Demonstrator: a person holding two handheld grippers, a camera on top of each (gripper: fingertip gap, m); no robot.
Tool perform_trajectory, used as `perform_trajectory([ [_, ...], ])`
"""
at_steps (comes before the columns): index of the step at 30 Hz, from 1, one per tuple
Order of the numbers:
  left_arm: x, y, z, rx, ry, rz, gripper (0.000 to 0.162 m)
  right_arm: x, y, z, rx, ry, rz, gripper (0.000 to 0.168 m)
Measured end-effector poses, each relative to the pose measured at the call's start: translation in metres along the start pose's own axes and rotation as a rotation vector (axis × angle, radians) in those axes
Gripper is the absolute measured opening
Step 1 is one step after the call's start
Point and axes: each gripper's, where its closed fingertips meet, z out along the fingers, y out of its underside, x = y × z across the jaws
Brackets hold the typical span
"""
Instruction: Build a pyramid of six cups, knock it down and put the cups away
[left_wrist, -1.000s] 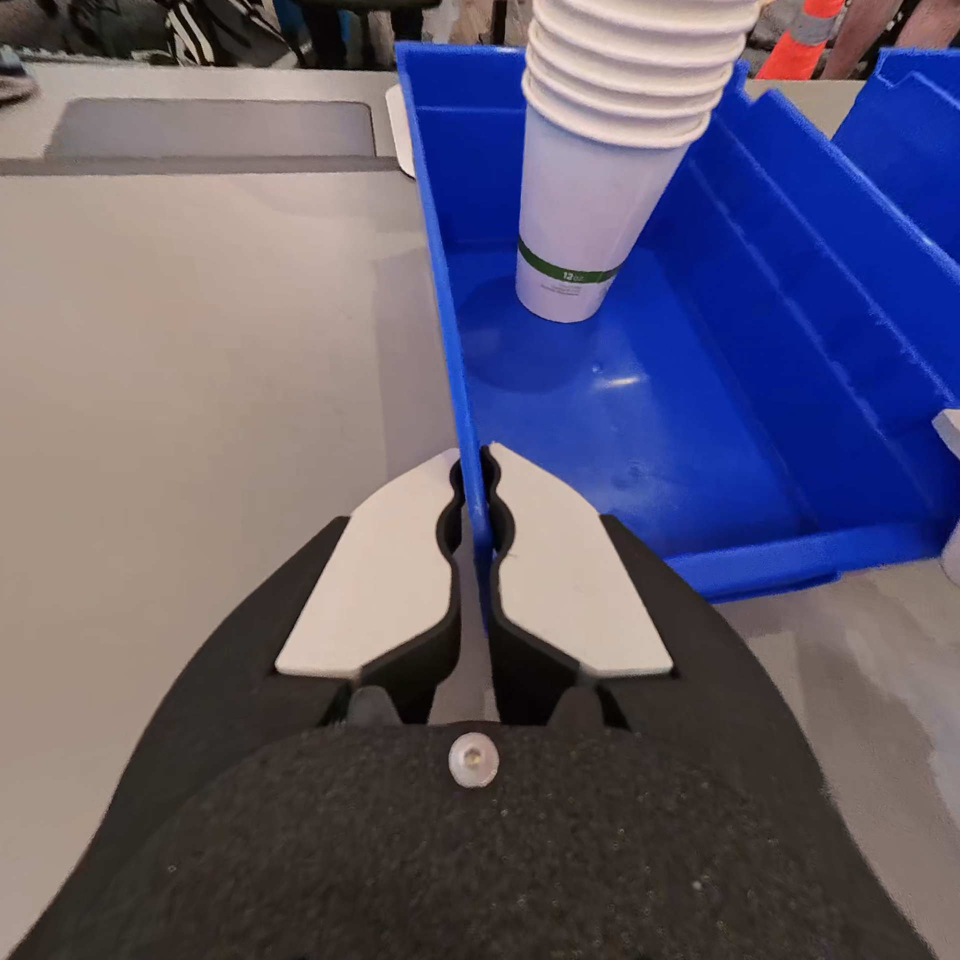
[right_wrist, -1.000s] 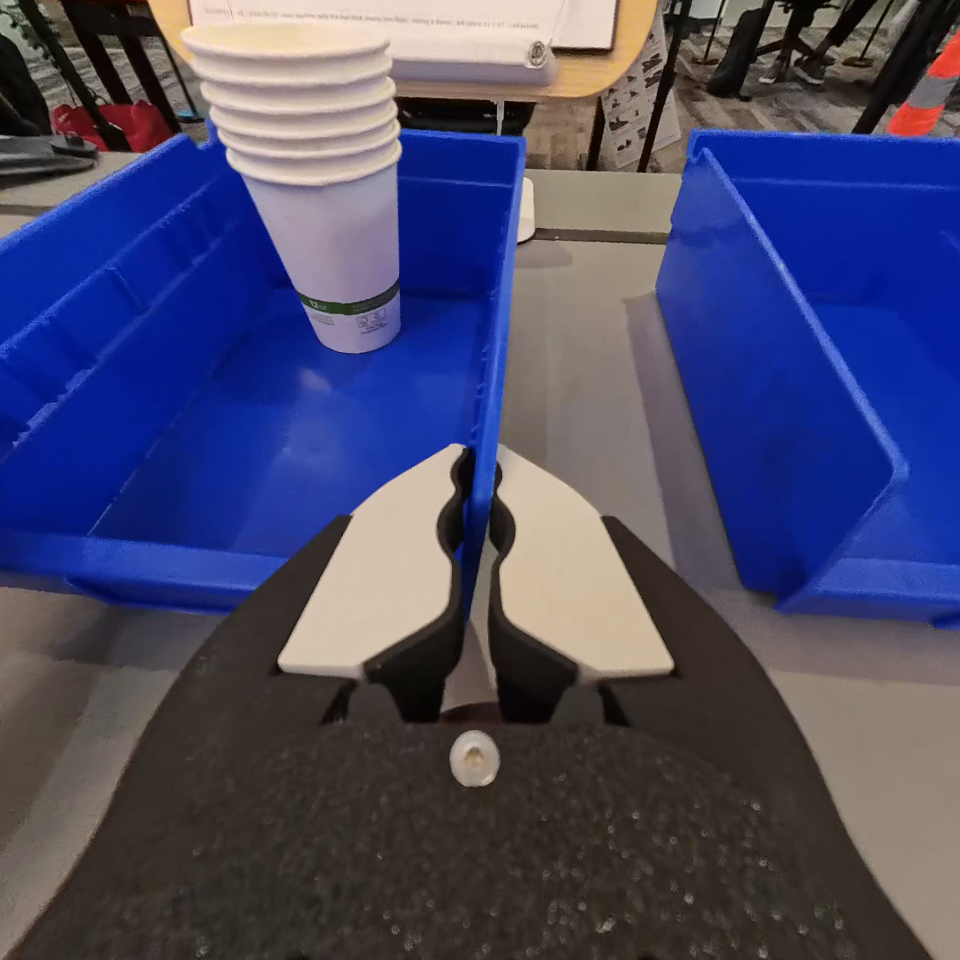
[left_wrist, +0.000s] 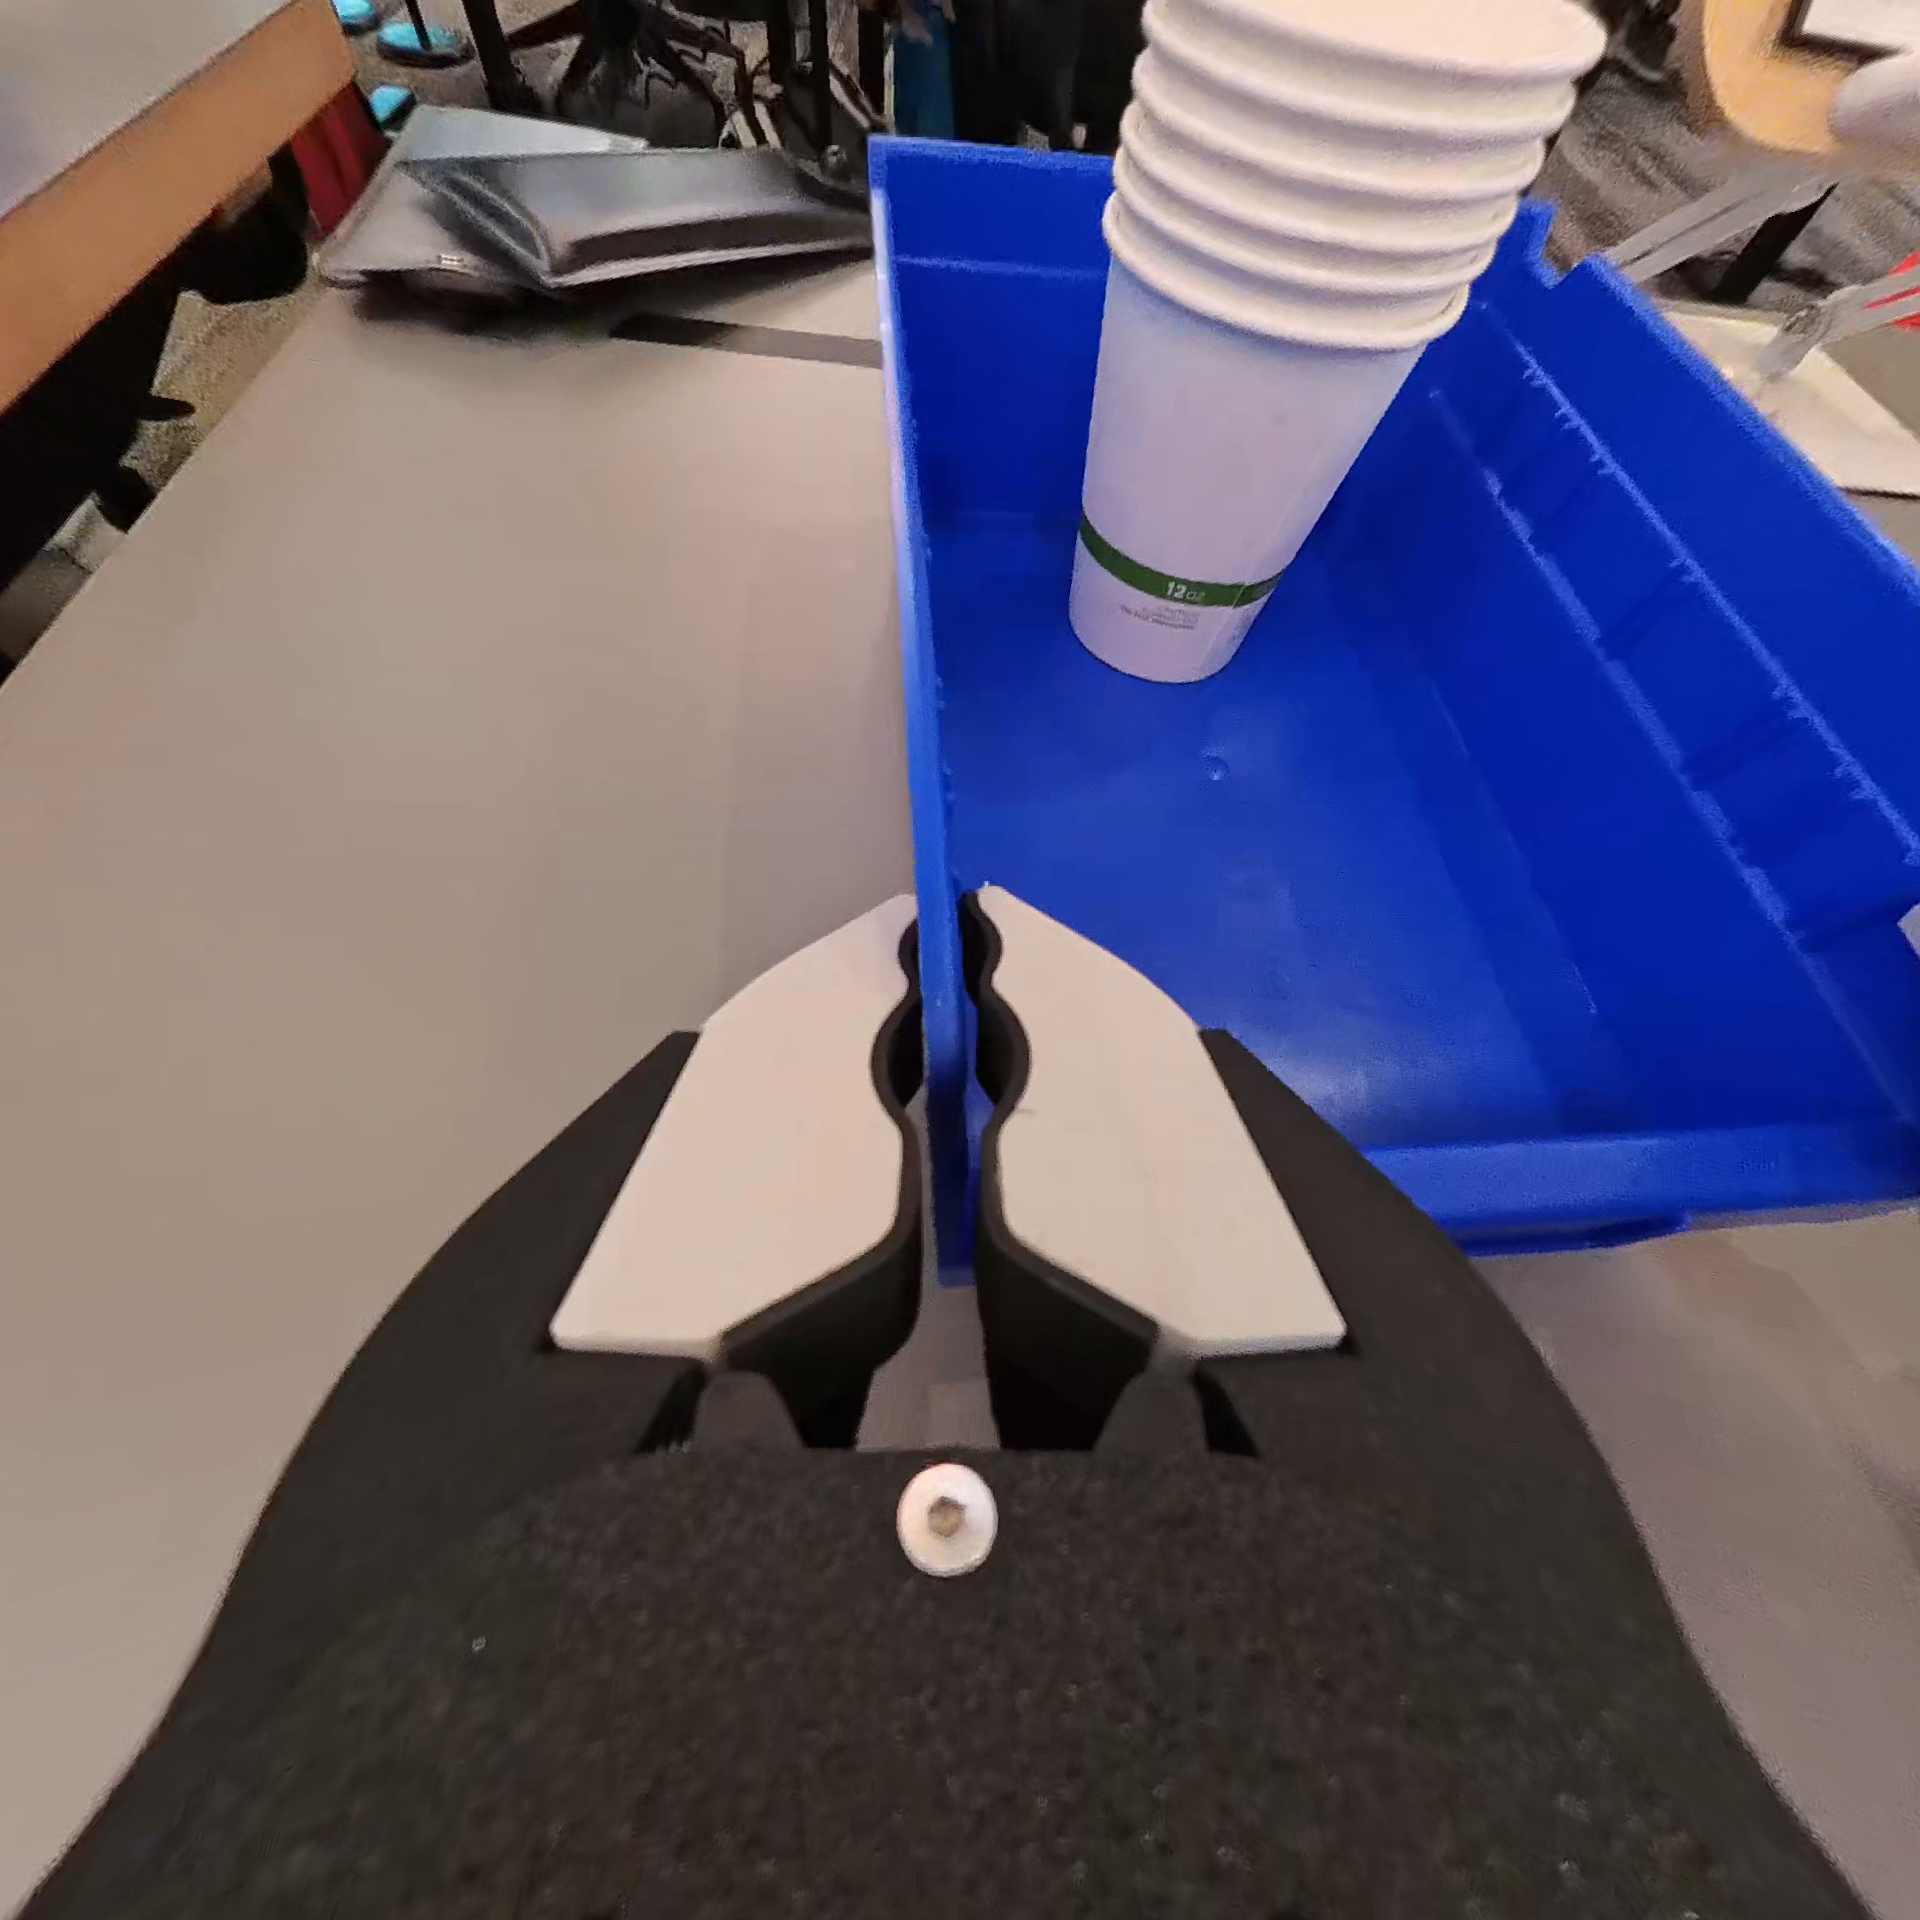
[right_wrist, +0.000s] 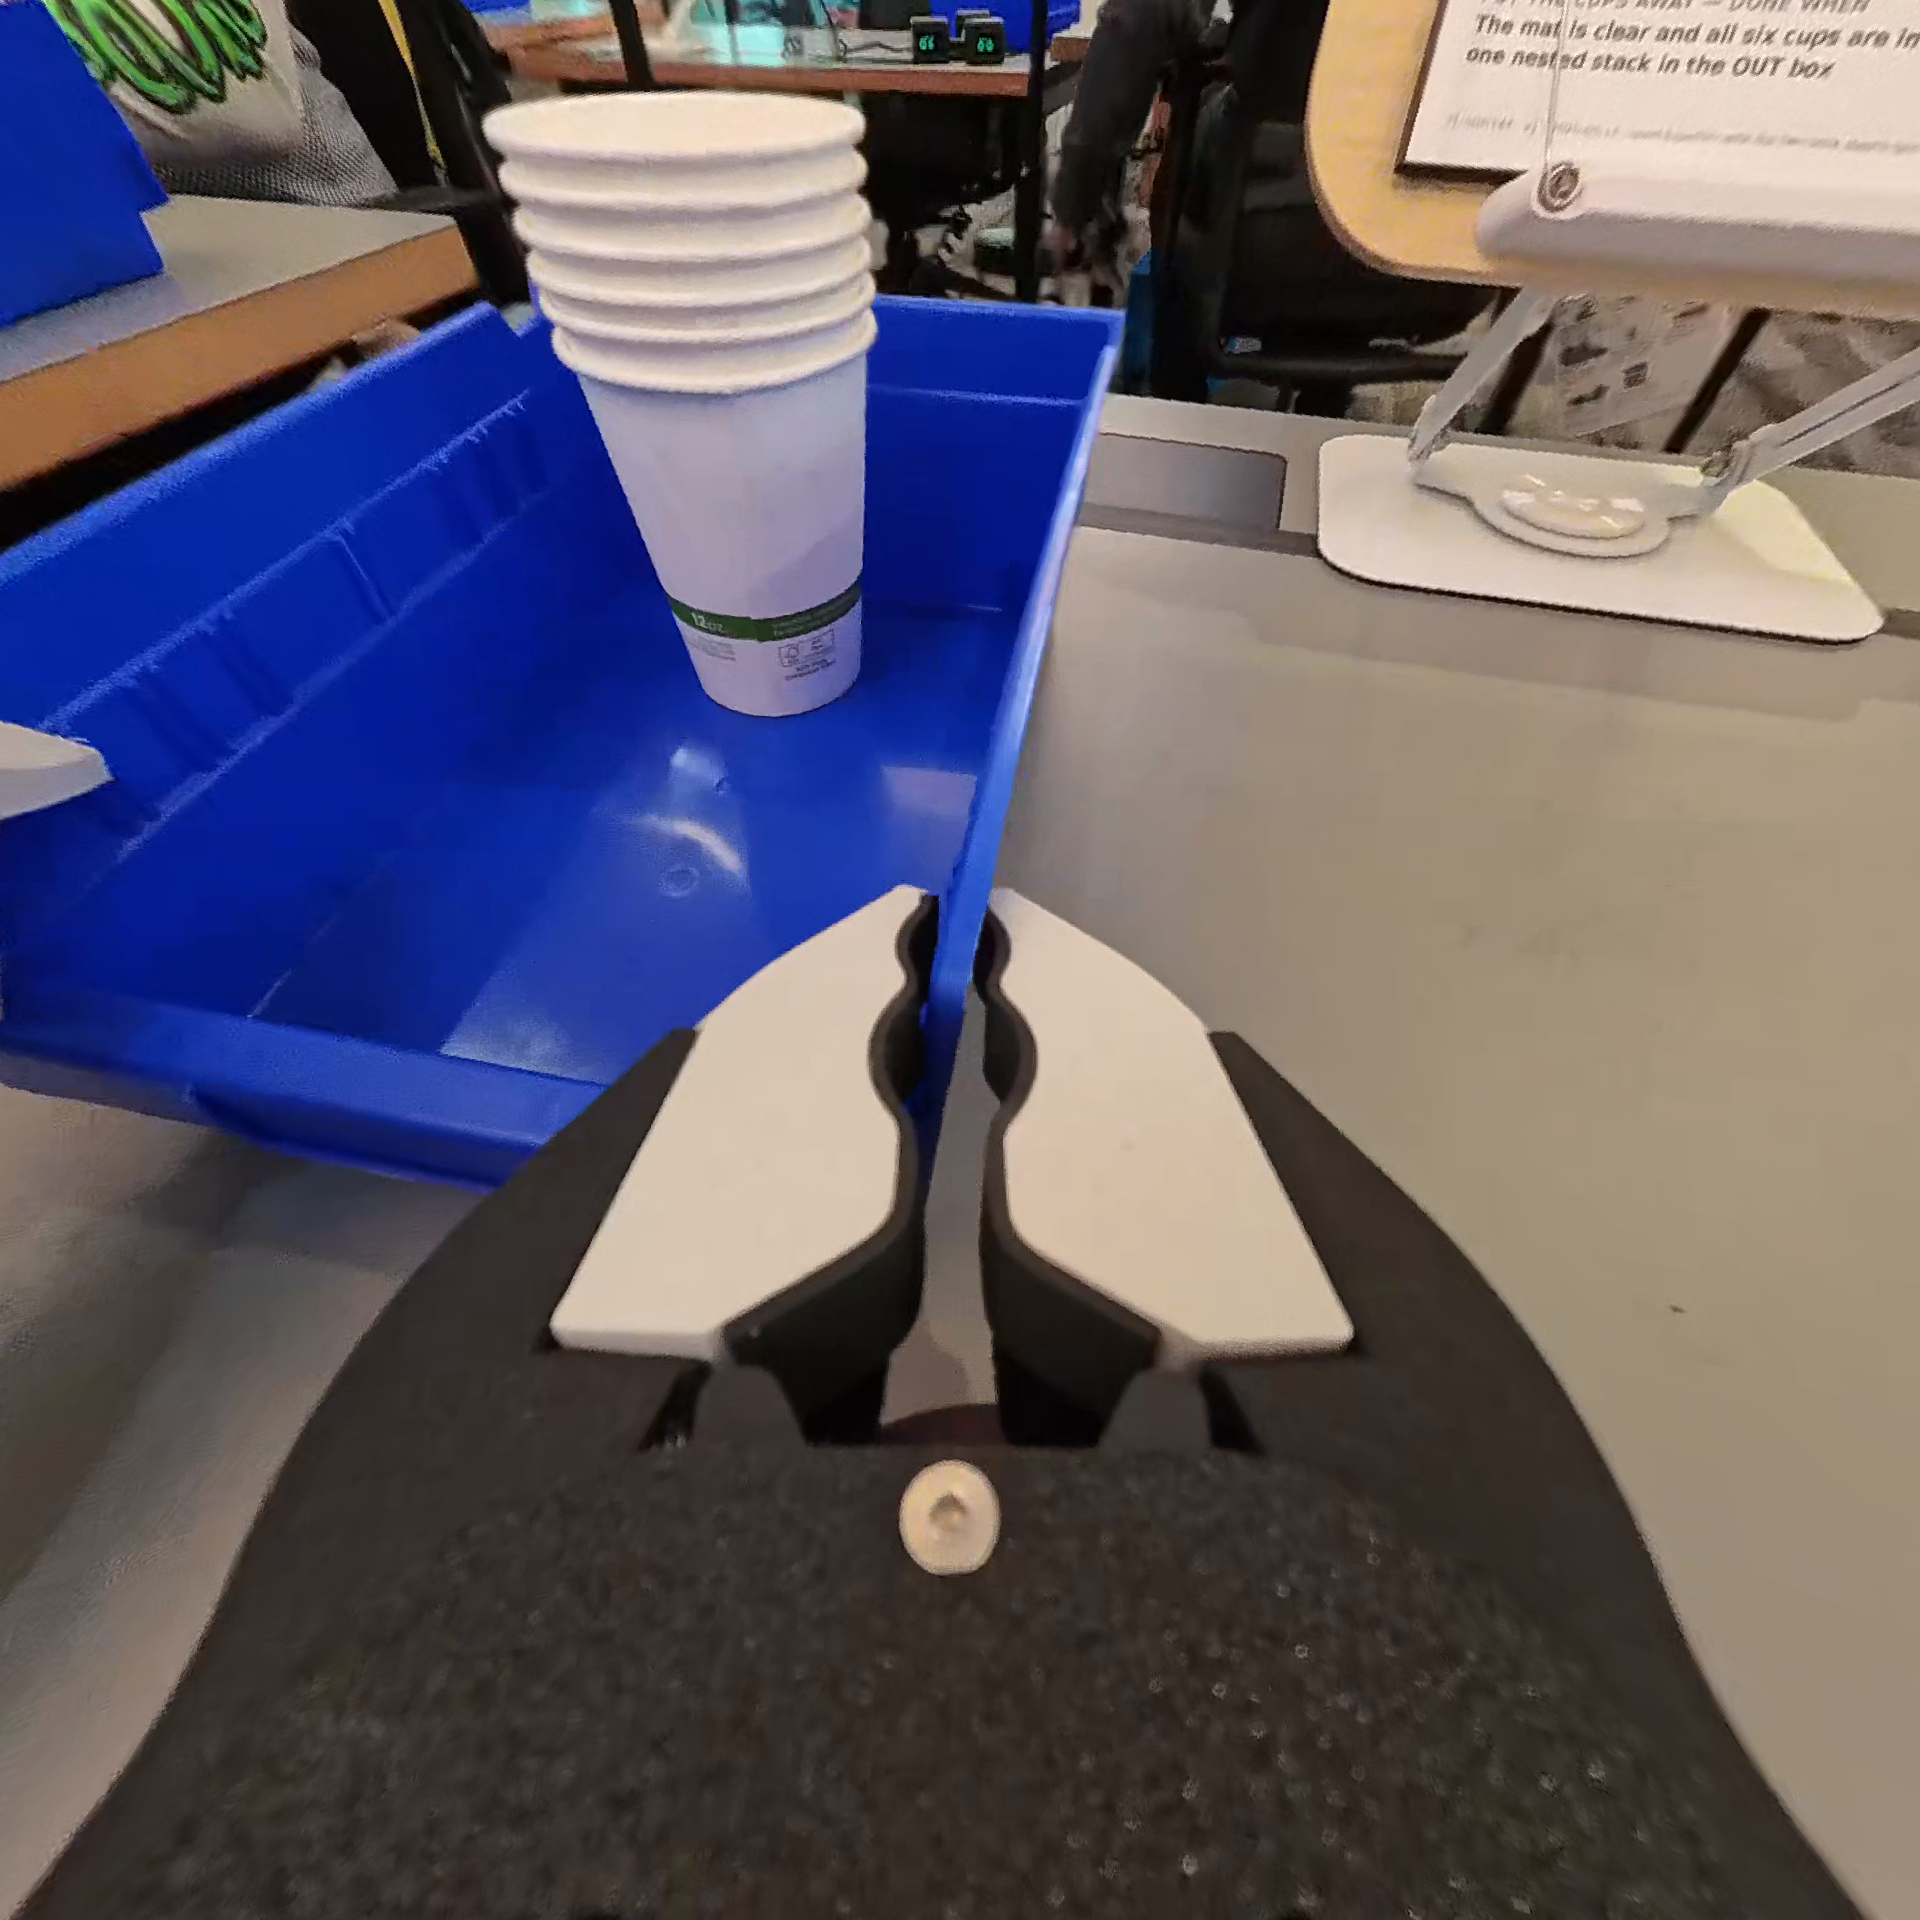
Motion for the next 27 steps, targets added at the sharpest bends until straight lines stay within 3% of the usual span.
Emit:
perform_trajectory([
  [5,-0.001,-0.005,0.010,0.000,-0.005,-0.011,0.004,0.000,-0.003,0.010,-0.014,-0.047,0.075,0.008],
  [11,-0.005,-0.007,0.014,-0.020,-0.019,-0.030,0.004,-0.002,-0.005,0.006,-0.020,-0.137,0.022,0.011],
  [12,-0.005,-0.006,0.012,-0.039,-0.019,-0.055,0.013,-0.002,-0.009,-0.002,-0.007,-0.169,0.010,0.013],
  [13,-0.004,-0.007,0.008,-0.037,-0.013,-0.080,0.032,0.001,-0.015,-0.012,0.009,-0.201,-0.014,0.022],
  [17,0.006,-0.027,-0.029,0.046,-0.019,-0.100,0.055,0.025,-0.044,-0.073,0.083,-0.396,-0.078,0.040],
  [22,0.069,-0.051,-0.082,0.191,0.112,-0.107,0.074,0.134,-0.057,-0.130,0.135,-0.379,-0.162,0.042],
  [27,0.131,-0.039,-0.103,0.262,0.164,-0.073,0.083,0.270,-0.027,-0.163,0.101,-0.227,-0.119,0.050],
])
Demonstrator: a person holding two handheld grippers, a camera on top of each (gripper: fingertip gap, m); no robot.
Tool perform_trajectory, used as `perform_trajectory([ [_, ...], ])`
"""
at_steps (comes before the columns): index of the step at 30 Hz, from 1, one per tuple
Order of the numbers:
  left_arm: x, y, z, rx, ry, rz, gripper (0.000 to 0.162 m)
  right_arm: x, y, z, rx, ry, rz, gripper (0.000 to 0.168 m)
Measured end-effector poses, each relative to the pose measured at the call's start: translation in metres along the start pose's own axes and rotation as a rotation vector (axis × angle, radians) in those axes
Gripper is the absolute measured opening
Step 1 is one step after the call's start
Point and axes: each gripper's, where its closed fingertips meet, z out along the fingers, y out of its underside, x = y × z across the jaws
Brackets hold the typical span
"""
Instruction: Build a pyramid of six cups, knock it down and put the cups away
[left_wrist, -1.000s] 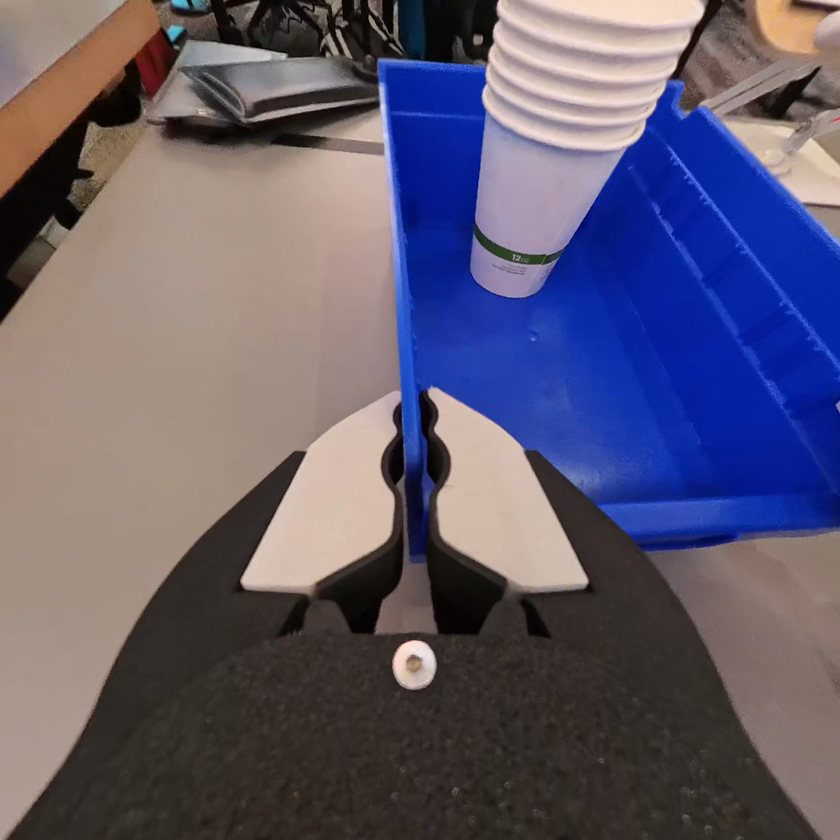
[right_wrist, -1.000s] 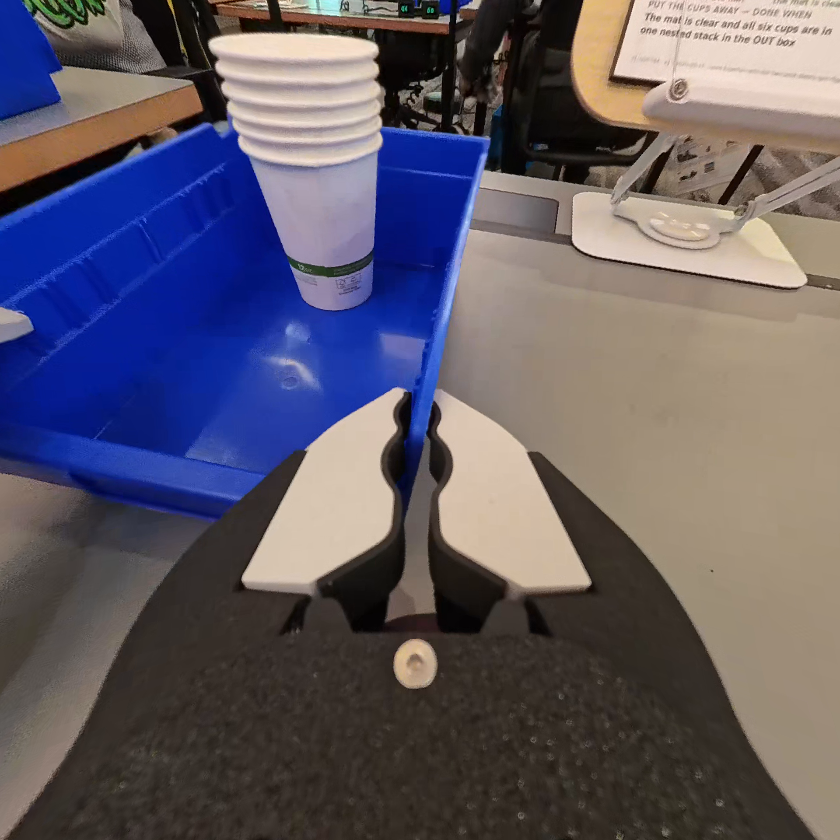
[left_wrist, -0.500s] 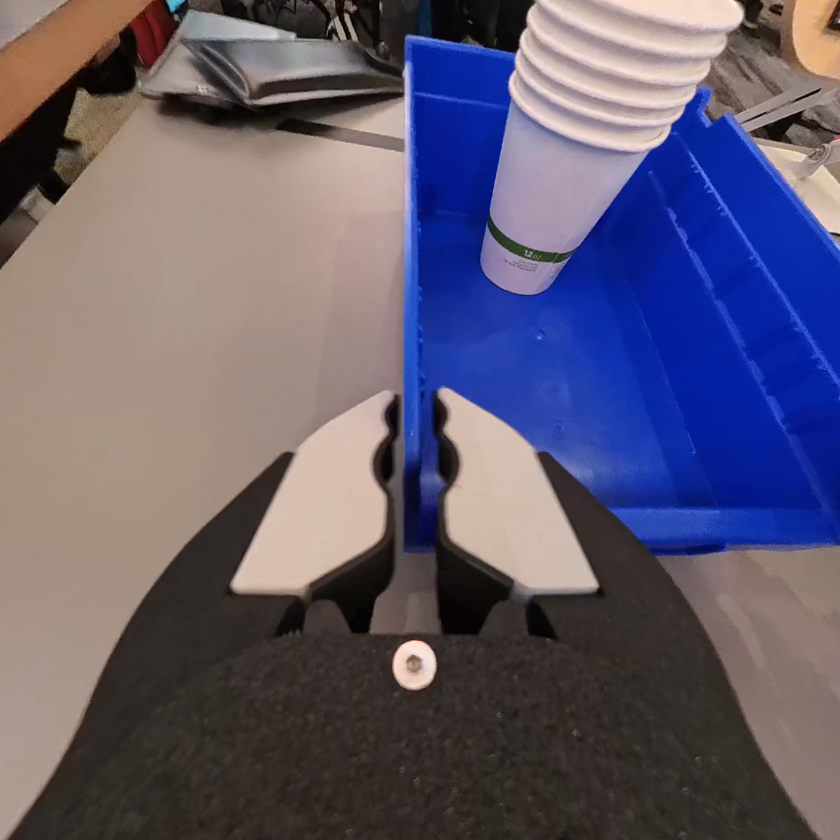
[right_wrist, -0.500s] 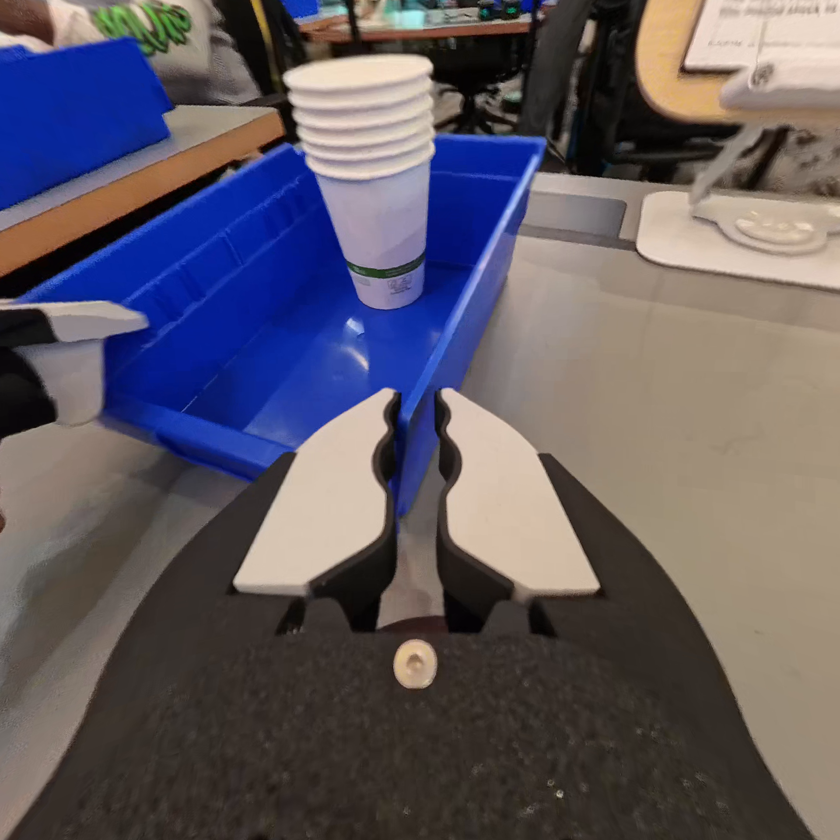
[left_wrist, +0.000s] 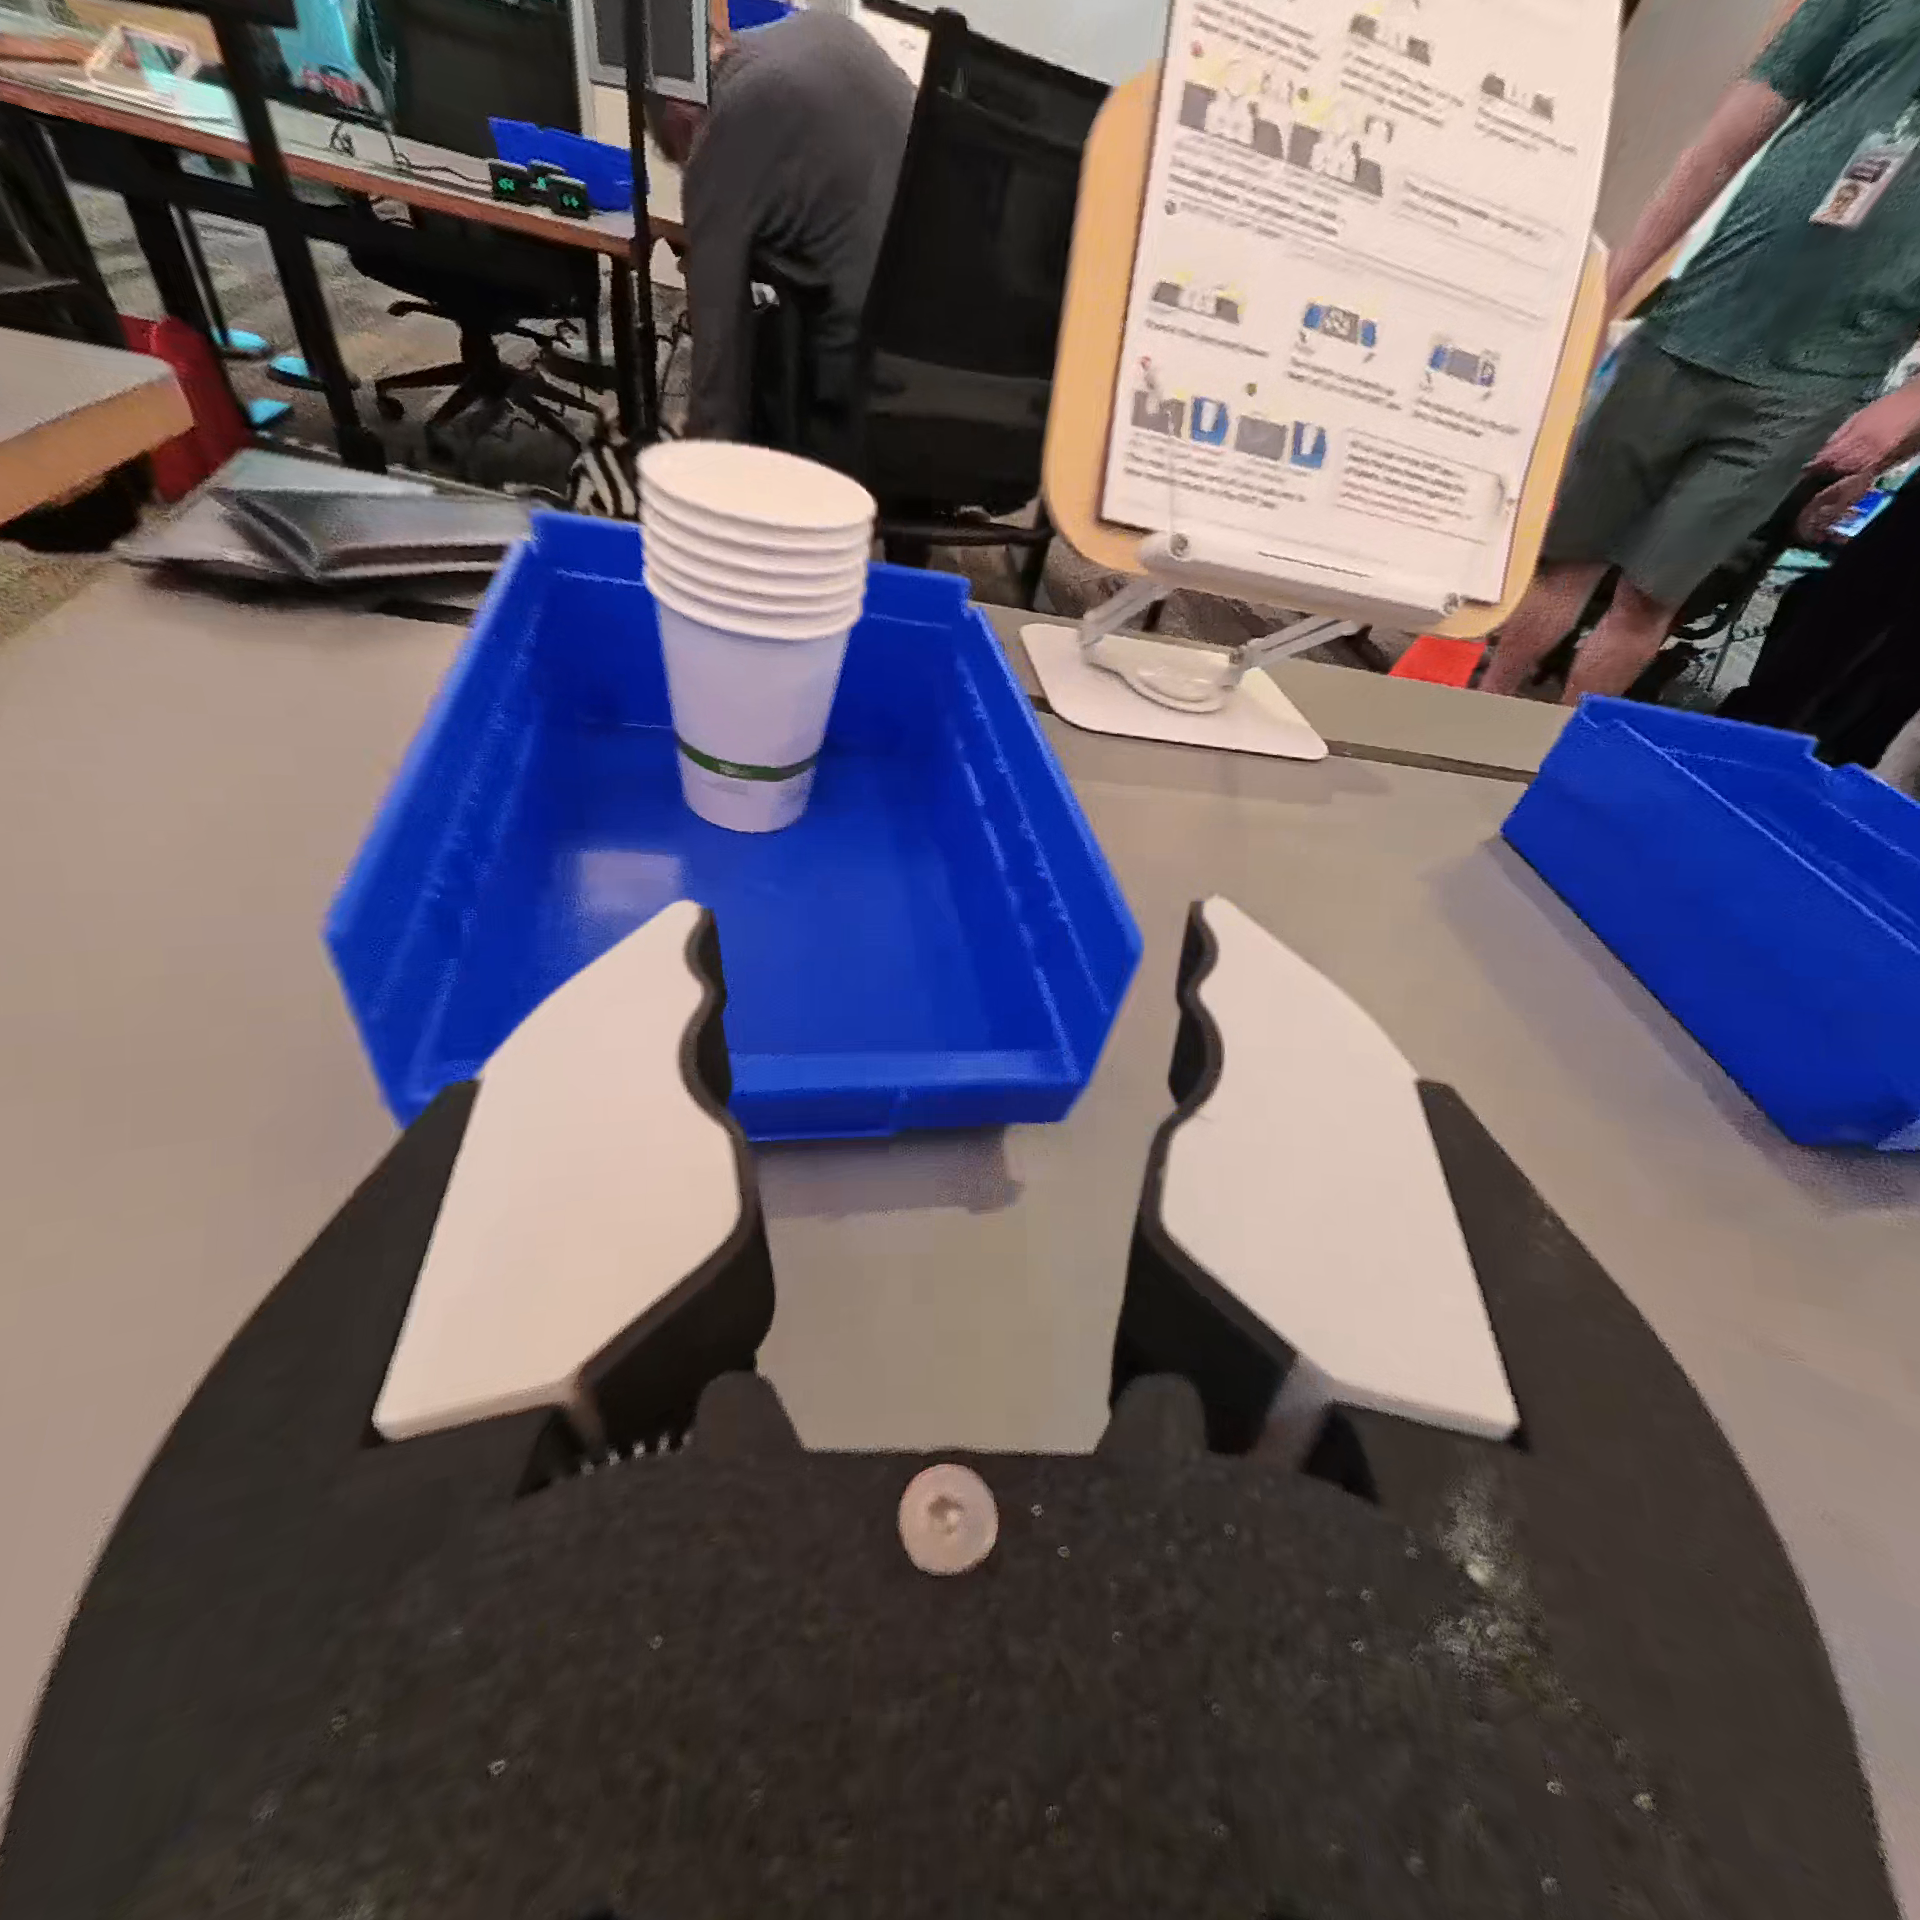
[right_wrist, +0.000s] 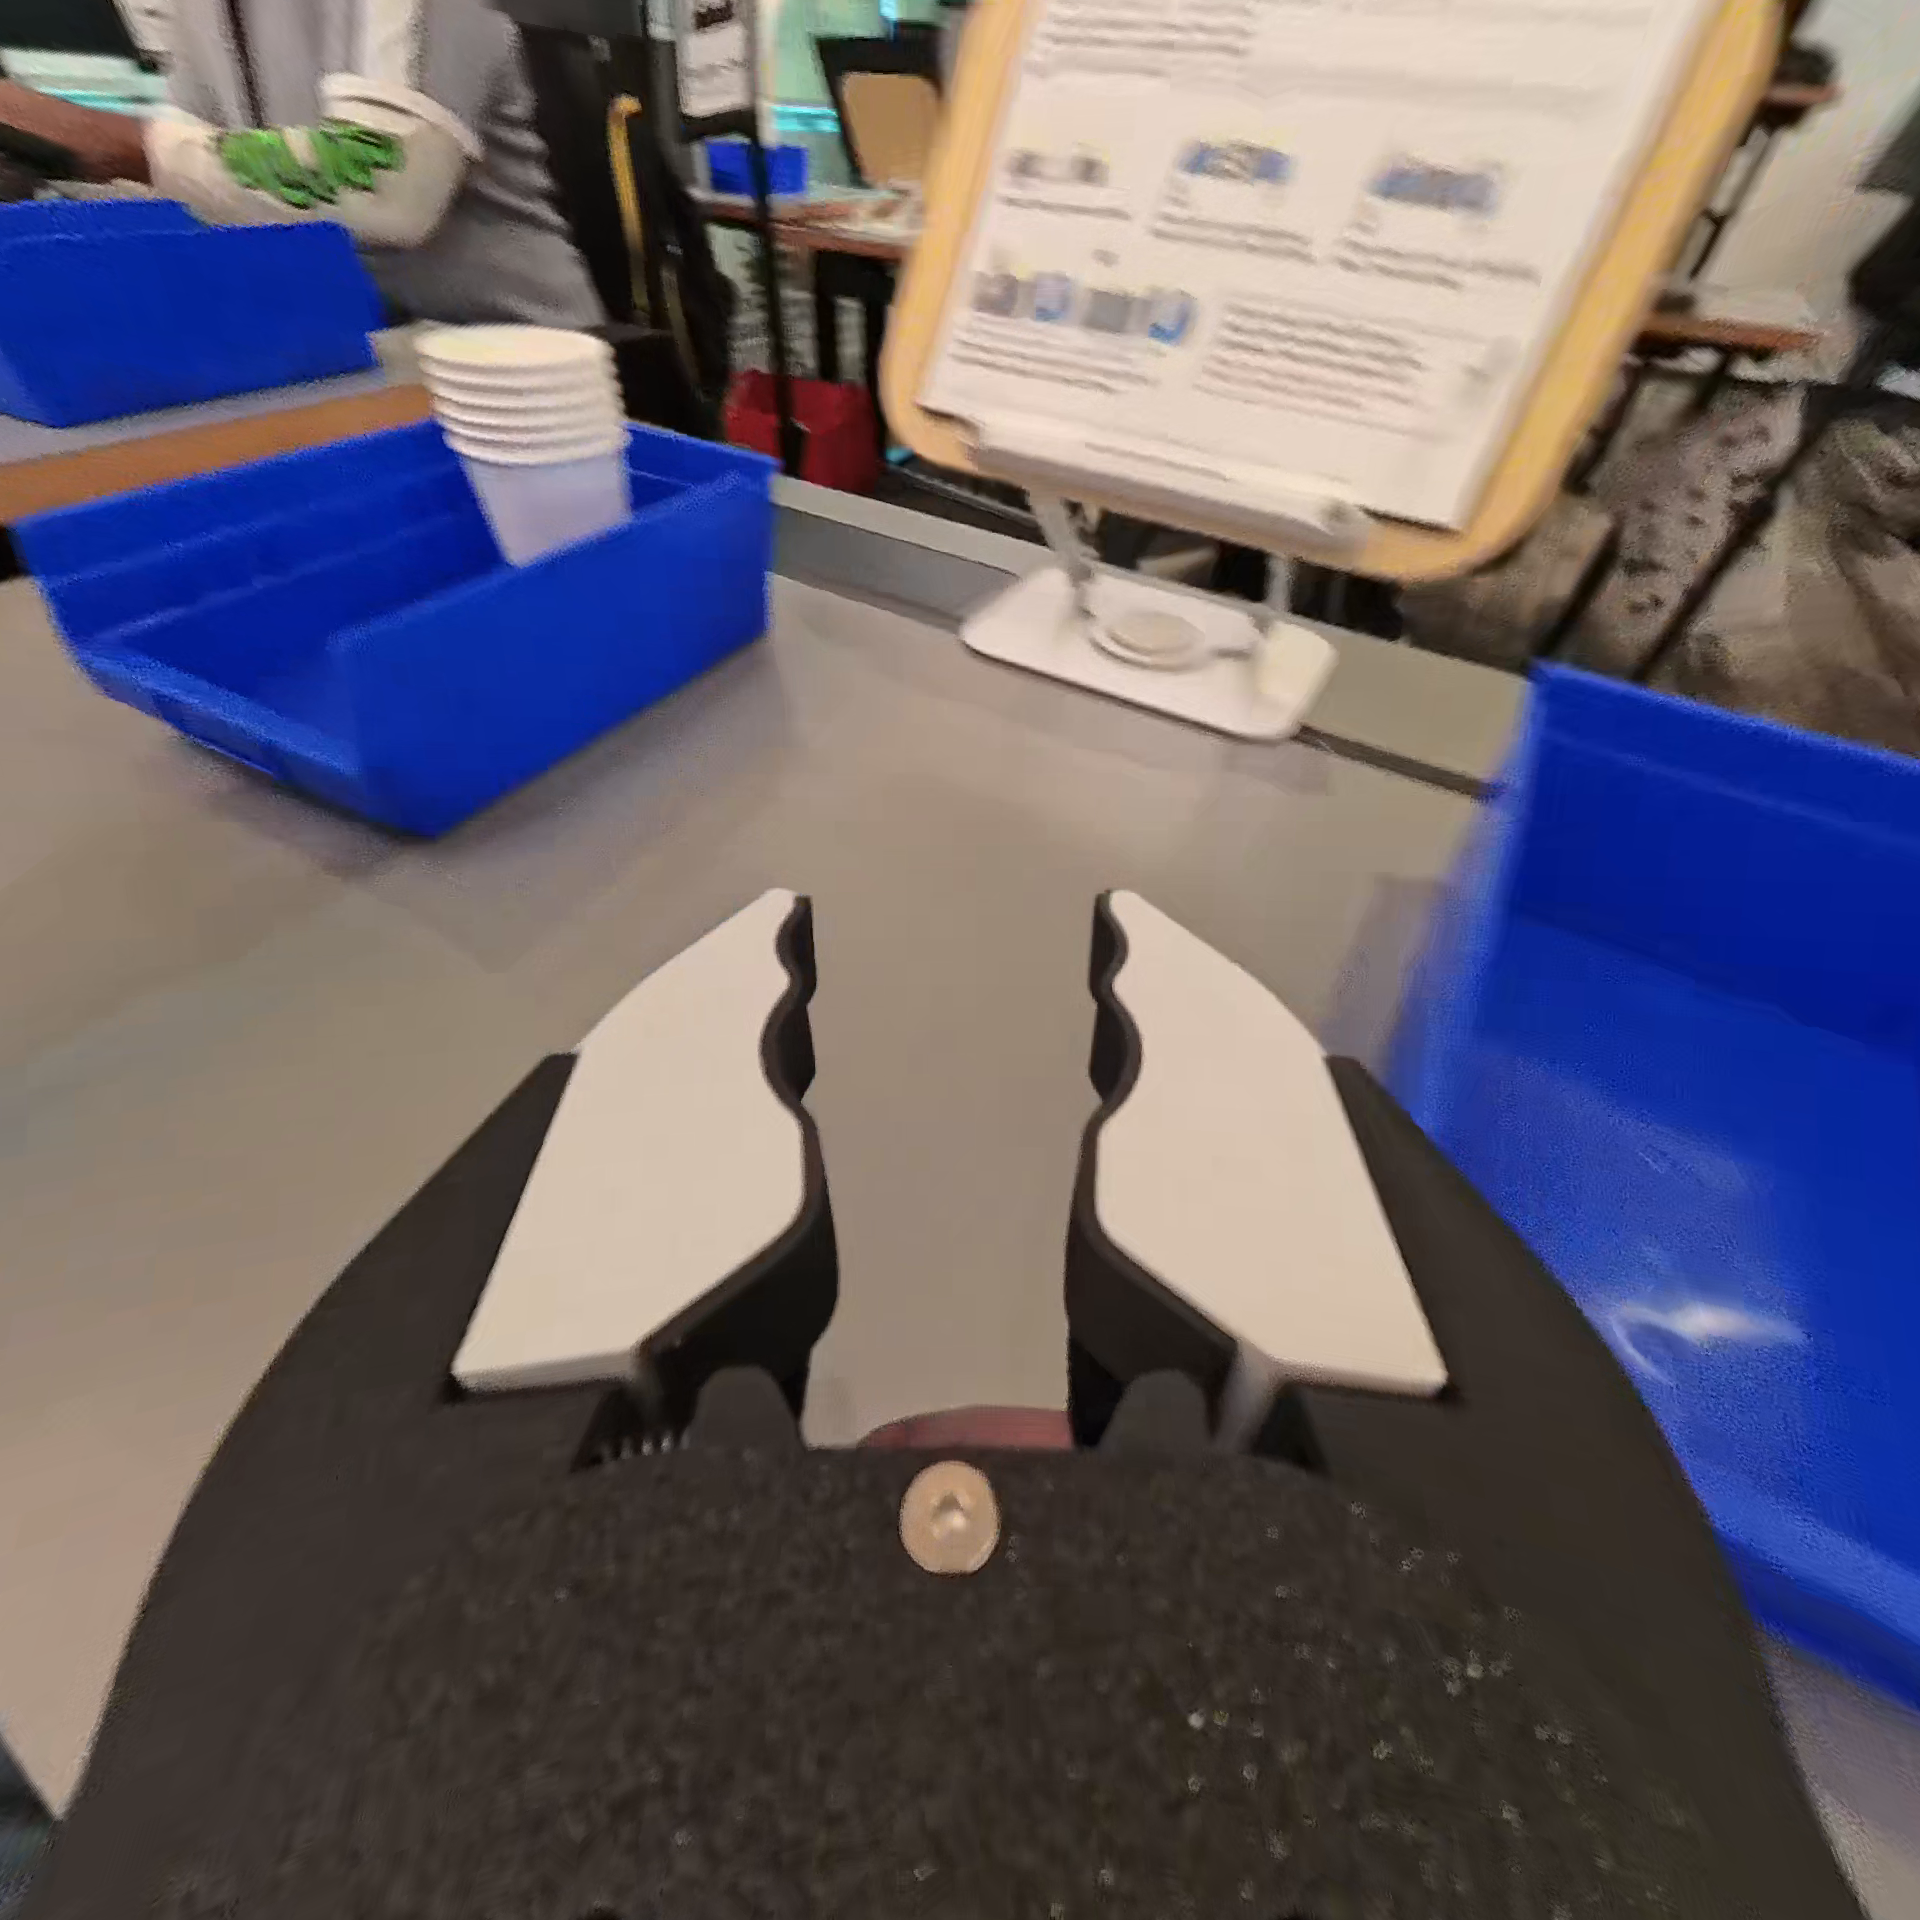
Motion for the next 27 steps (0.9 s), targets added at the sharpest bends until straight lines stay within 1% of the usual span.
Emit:
perform_trajectory([
  [1,0.008,0.007,0.001,-0.005,0.004,-0.001,0.085,0.023,0.011,-0.011,-0.008,0.036,0.020,0.056],
  [4,0.022,0.034,0.006,-0.043,-0.005,-0.001,0.090,0.085,0.049,-0.043,-0.037,0.184,0.079,0.064],
  [6,0.031,0.048,0.007,-0.056,0.001,0.004,0.090,0.111,0.070,-0.062,-0.044,0.261,0.124,0.070],
  [8,0.038,0.060,0.005,-0.063,-0.001,0.043,0.090,0.125,0.085,-0.078,-0.033,0.322,0.144,0.070],
  [11,0.042,0.071,0.000,-0.060,-0.007,0.086,0.087,0.129,0.093,-0.090,-0.017,0.333,0.168,0.069],
  [15,0.044,0.087,0.000,-0.120,0.037,0.078,0.087,0.131,0.088,-0.093,0.019,0.340,0.168,0.068],
  [20,0.046,0.092,0.000,-0.144,0.058,0.095,0.083,0.128,0.090,-0.088,0.014,0.337,0.142,0.064],
  [23,0.049,0.094,0.001,-0.153,0.080,0.103,0.081,0.122,0.091,-0.081,0.009,0.305,0.138,0.063],
  [24,0.051,0.096,0.002,-0.164,0.095,0.104,0.080,0.120,0.090,-0.079,0.011,0.298,0.132,0.063],
  [25,0.053,0.097,0.002,-0.181,0.121,0.105,0.076,0.117,0.089,-0.078,0.012,0.288,0.124,0.062],
  [27,0.061,0.092,0.002,-0.191,0.208,0.109,0.070,0.106,0.083,-0.076,0.027,0.245,0.106,0.061],
])
